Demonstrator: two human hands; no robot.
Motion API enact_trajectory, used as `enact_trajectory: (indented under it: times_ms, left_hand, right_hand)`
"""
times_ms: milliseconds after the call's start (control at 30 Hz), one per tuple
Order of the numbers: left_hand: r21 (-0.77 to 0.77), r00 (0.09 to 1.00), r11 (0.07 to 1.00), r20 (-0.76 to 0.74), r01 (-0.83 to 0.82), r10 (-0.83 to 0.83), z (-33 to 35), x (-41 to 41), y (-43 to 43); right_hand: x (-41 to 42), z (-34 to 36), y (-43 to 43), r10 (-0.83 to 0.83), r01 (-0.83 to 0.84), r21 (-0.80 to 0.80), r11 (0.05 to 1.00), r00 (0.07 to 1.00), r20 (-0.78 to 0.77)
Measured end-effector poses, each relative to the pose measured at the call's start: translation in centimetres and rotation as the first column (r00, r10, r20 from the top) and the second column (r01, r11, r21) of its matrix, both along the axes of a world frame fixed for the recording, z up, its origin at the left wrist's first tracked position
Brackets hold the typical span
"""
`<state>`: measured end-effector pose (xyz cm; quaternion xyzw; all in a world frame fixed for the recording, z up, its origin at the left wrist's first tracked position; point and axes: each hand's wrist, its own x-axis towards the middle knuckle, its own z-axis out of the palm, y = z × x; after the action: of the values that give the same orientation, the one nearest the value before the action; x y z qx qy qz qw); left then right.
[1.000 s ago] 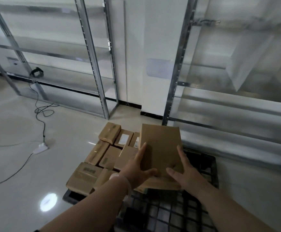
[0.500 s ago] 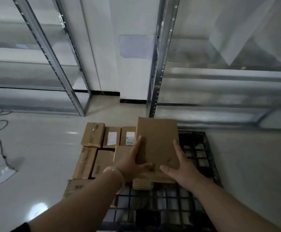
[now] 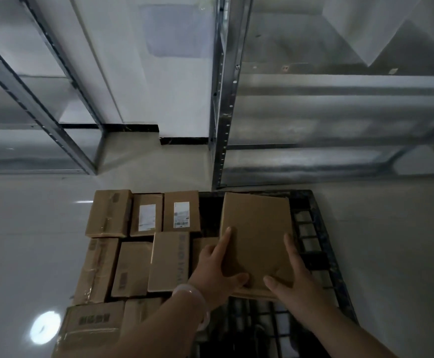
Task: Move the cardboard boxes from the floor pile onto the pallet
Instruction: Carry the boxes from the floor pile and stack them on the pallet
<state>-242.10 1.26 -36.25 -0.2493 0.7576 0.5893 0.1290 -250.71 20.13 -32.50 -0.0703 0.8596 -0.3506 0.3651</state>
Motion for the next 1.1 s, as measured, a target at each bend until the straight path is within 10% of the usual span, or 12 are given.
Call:
enact_trajectory:
  times_ms: [700,1100]
  left_hand:
    - [-0.367,0.939,0.879,0.042,-0.304,0.342,-34.0,-19.9,-11.5]
    - [-0.483,0.952,0.875,0.283,0.036,0.117,-41.4,-17.1,-10.6]
  right_hand:
    - [-23.2,-37.9,-16.8,0.258,-0.276,-0.100,0.956,0.953,-0.161]
    - [-20.7,-47.7,-17.0,0.378,-0.385,0.109,0.916,0.922,0.080]
